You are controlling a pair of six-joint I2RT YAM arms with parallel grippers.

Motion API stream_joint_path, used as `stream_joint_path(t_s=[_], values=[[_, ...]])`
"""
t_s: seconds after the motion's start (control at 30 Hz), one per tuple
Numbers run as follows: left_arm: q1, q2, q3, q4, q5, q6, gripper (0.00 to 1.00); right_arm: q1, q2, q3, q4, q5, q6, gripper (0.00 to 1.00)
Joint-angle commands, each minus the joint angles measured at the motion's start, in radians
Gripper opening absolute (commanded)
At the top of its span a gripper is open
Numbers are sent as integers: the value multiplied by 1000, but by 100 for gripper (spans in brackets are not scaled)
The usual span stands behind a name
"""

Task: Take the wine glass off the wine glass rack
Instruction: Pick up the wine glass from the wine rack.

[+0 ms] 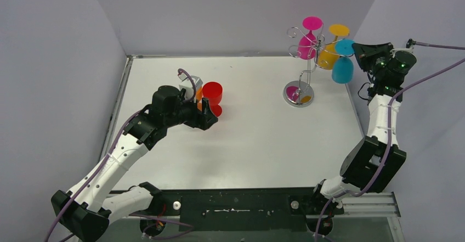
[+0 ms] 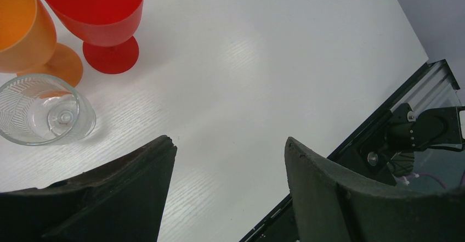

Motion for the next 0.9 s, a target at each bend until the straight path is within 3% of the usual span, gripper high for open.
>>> stream_joint_path(t_s=[0.0,0.27,0.87], values=[[5,-5,19,17,21,4,70,-6,-93,-36,86,-16,69,0],[5,-9,18,15,20,5,70,-18,-131,-80,141,-8,147,0],[5,-19,8,13,32,0,70,-22,-275,-172,42,-16,145,0]])
